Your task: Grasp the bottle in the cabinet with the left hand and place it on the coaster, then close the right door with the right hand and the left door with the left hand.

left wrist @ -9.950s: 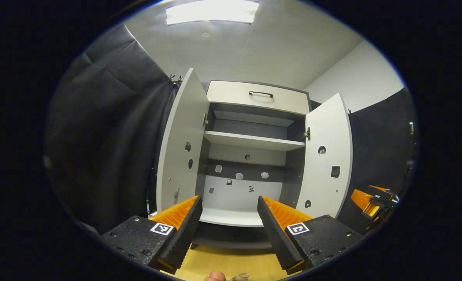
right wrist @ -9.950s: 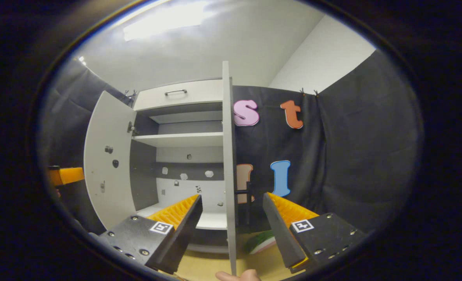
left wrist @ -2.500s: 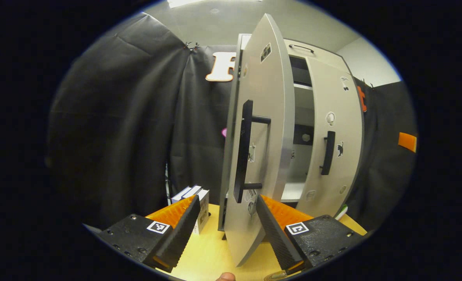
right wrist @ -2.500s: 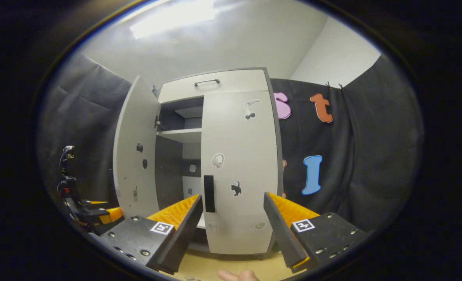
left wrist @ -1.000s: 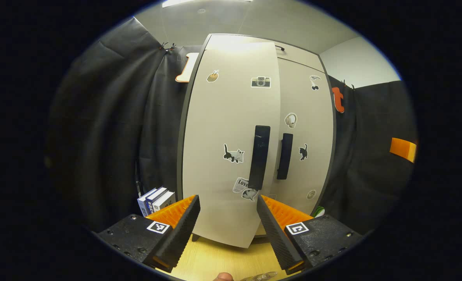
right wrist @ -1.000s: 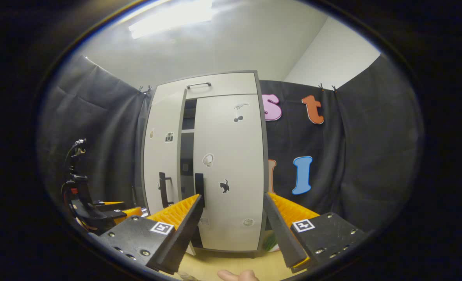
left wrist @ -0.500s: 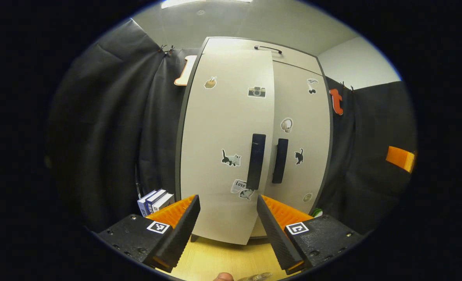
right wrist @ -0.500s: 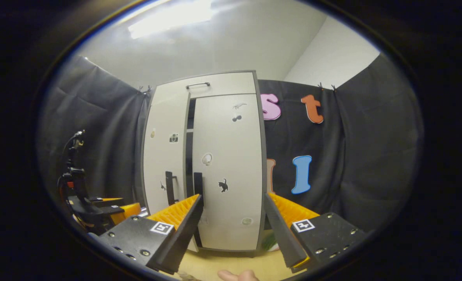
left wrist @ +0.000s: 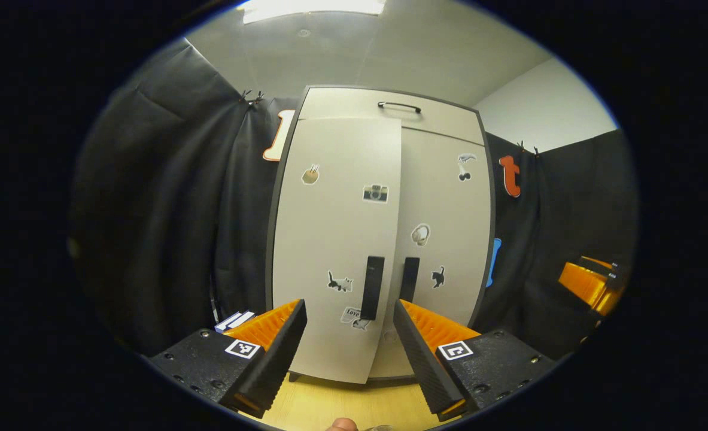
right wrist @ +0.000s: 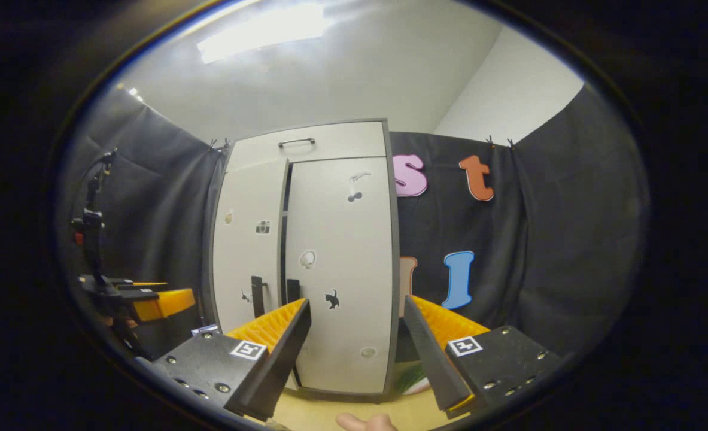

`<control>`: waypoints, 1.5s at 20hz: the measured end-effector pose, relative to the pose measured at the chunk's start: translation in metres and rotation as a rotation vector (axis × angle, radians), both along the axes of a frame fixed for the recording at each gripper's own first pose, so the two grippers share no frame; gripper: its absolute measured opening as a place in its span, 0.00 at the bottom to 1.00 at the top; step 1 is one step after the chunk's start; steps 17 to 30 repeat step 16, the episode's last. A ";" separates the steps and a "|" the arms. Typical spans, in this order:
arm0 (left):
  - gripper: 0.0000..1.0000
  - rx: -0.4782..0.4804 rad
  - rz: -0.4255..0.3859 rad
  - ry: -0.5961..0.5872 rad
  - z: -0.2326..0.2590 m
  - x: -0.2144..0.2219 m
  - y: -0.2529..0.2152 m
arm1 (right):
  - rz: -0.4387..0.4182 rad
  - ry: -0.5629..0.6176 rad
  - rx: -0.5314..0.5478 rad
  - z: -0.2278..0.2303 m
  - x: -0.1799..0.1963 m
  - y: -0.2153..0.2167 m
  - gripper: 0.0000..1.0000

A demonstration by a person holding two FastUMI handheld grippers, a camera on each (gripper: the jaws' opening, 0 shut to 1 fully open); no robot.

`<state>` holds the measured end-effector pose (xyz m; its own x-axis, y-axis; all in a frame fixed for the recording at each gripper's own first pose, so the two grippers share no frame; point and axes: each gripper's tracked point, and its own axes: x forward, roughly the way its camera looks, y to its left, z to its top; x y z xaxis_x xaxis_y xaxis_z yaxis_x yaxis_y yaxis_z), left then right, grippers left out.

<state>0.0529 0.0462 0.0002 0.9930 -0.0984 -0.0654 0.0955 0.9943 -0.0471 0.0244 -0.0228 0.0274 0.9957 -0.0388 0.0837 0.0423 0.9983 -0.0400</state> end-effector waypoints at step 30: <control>0.99 0.013 -0.022 -0.074 0.038 -0.016 -0.063 | 0.002 -0.034 -0.040 0.017 0.003 -0.045 0.95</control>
